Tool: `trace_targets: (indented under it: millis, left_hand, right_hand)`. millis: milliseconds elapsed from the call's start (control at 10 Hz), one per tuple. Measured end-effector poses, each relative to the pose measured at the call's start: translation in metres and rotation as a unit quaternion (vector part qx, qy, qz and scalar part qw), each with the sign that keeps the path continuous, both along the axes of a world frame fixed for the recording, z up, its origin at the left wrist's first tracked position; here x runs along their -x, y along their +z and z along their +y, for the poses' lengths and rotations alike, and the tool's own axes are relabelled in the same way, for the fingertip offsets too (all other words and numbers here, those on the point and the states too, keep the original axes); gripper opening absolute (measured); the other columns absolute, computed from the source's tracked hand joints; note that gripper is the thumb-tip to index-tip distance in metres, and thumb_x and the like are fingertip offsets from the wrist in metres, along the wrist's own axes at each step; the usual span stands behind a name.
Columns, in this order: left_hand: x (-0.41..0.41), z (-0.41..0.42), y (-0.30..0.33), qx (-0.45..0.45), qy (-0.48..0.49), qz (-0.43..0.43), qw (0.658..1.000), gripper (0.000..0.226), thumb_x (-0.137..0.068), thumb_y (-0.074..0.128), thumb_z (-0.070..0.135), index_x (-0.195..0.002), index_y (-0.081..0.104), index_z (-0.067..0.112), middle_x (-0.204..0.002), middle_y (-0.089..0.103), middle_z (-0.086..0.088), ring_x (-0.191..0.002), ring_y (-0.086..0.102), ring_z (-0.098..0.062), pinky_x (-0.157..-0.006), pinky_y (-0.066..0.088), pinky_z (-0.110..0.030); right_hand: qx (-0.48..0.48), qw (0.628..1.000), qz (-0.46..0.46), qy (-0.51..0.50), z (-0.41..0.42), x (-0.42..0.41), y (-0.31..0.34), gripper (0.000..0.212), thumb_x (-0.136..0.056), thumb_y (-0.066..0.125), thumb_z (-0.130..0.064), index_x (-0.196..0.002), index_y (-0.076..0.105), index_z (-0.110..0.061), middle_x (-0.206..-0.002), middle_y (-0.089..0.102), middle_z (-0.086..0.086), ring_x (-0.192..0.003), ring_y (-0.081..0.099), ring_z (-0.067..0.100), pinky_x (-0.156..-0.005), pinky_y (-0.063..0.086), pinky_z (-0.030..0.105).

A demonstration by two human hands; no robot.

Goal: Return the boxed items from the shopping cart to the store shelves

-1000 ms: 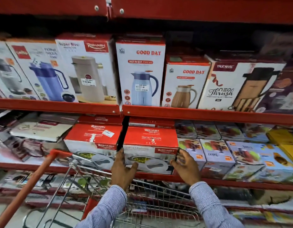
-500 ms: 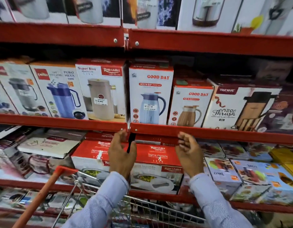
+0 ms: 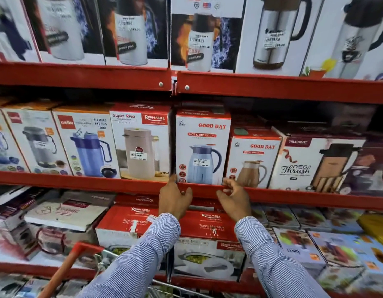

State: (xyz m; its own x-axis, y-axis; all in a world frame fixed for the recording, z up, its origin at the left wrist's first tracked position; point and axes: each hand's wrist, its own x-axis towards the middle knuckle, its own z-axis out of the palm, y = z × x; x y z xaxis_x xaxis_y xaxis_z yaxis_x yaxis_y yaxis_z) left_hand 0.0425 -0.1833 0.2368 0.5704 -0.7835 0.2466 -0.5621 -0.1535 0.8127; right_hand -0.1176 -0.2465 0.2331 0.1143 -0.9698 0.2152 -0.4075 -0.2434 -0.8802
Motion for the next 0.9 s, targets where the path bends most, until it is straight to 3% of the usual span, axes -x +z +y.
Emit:
trace_targets:
  millis: [200,400,600,800,900]
  left_hand:
    - [-0.003,-0.003,-0.004,0.007,0.003,0.02,1.0,0.051,-0.077,0.068,0.034,-0.123,0.059,0.015,-0.108,0.076,-0.004,-0.094,0.073,-0.022,-0.093,0.058,-0.037]
    - [0.0,-0.002,-0.003,0.011,0.001,0.034,0.999,0.059,-0.076,0.07,0.033,-0.13,0.055,0.012,-0.115,0.073,-0.005,-0.101,0.071,-0.023,-0.096,0.057,-0.039]
    - [-0.002,-0.003,-0.008,0.007,0.003,0.017,1.0,0.06,-0.071,0.067,0.04,-0.125,0.057,0.016,-0.109,0.075,-0.002,-0.094,0.073,-0.023,-0.095,0.058,-0.041]
    - [-0.002,0.003,-0.005,-0.001,-0.014,0.002,1.0,0.053,-0.076,0.07,0.033,-0.125,0.058,0.015,-0.105,0.076,-0.001,-0.087,0.075,-0.021,-0.094,0.058,-0.038]
    - [-0.001,0.007,0.001,0.021,-0.022,-0.022,0.999,0.051,-0.081,0.069,0.029,-0.128,0.055,0.016,-0.108,0.076,-0.002,-0.086,0.074,-0.017,-0.09,0.059,-0.03]
  right_hand:
    - [-0.001,1.0,0.008,0.0,-0.001,0.001,-0.002,0.05,-0.08,0.067,-0.017,-0.129,0.057,-0.017,-0.117,0.066,0.0,-0.099,0.061,0.013,-0.083,0.048,0.024]
    - [-0.013,1.0,0.011,0.003,-0.002,0.001,-0.004,0.052,-0.08,0.067,-0.018,-0.131,0.055,-0.02,-0.111,0.065,0.002,-0.098,0.061,0.013,-0.083,0.05,0.025]
    - [-0.017,1.0,0.011,0.014,0.0,0.002,-0.001,0.055,-0.082,0.066,-0.017,-0.134,0.051,-0.02,-0.115,0.063,0.005,-0.1,0.061,0.016,-0.076,0.05,0.023]
    - [-0.033,0.999,0.01,0.026,0.001,0.002,-0.001,0.058,-0.082,0.067,-0.02,-0.137,0.049,-0.02,-0.115,0.063,0.007,-0.097,0.062,0.015,-0.065,0.046,0.017]
    - [-0.02,1.0,-0.023,0.003,0.006,0.007,0.004,0.054,-0.082,0.067,-0.02,-0.134,0.052,-0.02,-0.116,0.066,0.005,-0.095,0.063,0.014,-0.074,0.053,0.023]
